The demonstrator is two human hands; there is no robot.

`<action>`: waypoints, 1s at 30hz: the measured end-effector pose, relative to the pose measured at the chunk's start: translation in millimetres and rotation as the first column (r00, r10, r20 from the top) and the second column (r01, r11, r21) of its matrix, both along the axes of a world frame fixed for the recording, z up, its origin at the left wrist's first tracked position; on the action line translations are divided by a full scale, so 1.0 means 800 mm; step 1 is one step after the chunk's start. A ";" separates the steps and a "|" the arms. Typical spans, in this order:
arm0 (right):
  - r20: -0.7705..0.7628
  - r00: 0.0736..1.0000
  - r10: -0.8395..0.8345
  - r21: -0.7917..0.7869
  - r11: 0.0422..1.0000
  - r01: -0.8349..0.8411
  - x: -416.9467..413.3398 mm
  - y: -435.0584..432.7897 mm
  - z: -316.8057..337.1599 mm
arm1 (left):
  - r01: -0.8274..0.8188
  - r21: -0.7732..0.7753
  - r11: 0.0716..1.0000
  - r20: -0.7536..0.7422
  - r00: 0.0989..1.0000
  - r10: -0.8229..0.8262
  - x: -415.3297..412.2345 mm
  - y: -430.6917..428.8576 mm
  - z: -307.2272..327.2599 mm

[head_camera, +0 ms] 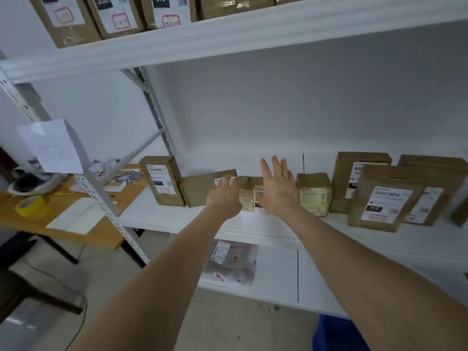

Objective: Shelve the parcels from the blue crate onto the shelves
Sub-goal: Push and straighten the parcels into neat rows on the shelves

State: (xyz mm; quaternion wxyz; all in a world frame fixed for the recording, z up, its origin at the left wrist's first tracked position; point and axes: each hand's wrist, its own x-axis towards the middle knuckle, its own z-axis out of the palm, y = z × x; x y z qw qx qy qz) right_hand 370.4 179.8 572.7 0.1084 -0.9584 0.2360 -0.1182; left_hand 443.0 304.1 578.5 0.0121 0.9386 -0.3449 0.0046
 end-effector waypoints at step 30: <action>-0.223 0.955 -0.197 -0.036 0.980 0.194 0.294 0.161 -0.056 | 0.438 0.009 0.899 0.248 0.870 -0.426 0.345 0.117 0.014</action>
